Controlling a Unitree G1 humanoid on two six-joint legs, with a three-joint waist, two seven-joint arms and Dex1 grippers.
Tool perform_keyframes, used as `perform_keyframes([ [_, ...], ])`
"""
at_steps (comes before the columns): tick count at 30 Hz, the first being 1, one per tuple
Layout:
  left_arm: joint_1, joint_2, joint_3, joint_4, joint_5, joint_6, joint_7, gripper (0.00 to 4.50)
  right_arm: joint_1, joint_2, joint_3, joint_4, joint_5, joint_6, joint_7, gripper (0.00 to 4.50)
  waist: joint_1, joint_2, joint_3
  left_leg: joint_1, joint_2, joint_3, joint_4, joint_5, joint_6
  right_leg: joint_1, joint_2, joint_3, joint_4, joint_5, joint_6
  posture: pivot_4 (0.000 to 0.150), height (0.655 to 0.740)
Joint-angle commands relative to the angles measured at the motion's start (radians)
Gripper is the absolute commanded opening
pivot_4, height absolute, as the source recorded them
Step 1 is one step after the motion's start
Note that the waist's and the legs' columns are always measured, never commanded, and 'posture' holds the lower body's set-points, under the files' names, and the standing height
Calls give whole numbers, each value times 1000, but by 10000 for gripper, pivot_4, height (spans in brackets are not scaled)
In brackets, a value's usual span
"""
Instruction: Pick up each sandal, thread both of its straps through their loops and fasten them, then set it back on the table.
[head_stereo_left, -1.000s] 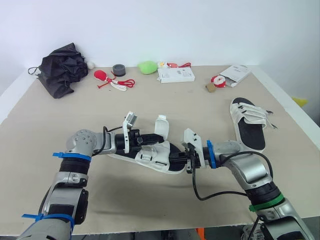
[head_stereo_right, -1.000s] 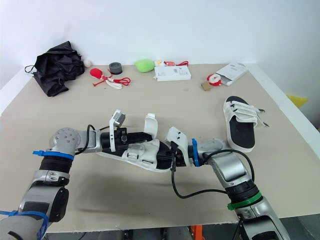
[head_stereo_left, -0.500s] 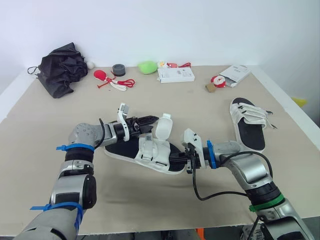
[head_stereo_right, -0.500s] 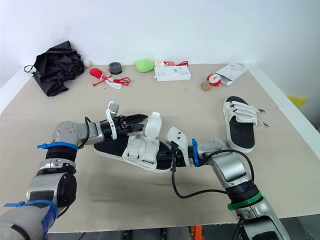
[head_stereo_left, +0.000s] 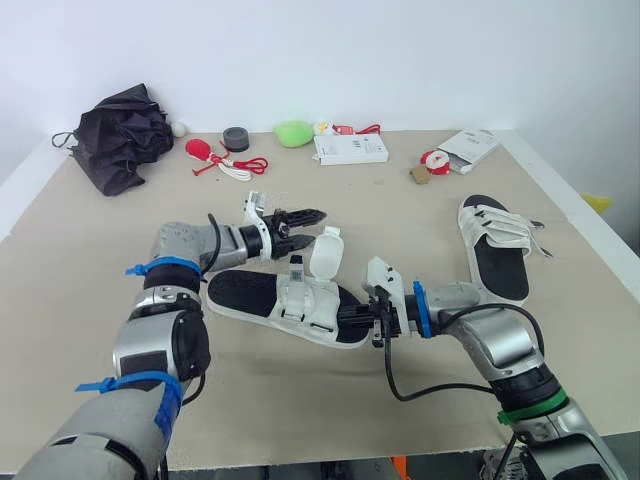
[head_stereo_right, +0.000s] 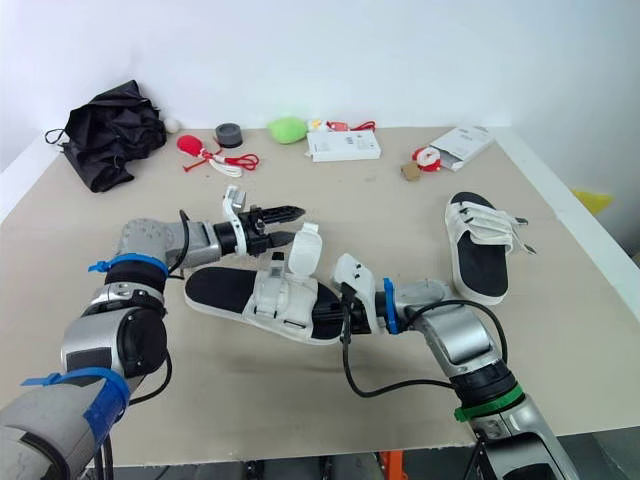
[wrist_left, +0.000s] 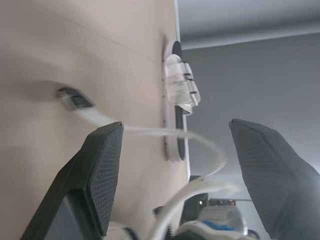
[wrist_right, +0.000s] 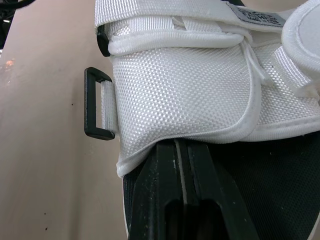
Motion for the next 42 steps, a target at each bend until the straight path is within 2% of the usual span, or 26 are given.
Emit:
perform_keyframes([
  [1, -43, -18, 47, -2, -16, 25, 30, 34821, 32, 2, 48, 24, -13, 21, -8, 0, -1, 0, 0, 0, 0, 0, 0, 0, 0, 0, 0, 0, 0, 0, 0, 1500, 7400],
  [6, -44, -38, 26, -47, 1, 103, 29, 34821, 30, 4, 45, 26, -11, 22, -11, 0, -1, 0, 0, 0, 0, 0, 0, 0, -1, 0, 0, 0, 0, 0, 0, 1500, 7400],
  [16, -22, 26, -9, -56, 72, 119, -12, 34821, 53, -3, 41, 2, -5, 30, -23, 0, -5, 0, 0, 0, 0, 0, -1, 0, -3, -1, -1, 0, 0, 0, 0, 1500, 7400],
  [36, -59, -55, 162, 29, 33, 167, 18, 34821, 61, -28, 39, -14, -5, 43, -21, 0, -4, 0, 0, -1, -1, 0, -1, 0, -2, -1, -3, 0, 0, -2, 2, 1500, 7400],
  [42, -74, -78, 173, 40, 40, 195, 16, 34821, 57, -33, 38, -15, -1, 48, -21, 0, -4, 0, 0, -1, -3, 0, -1, -1, -1, 0, -4, 0, 0, -3, 4, 1500, 7400],
])
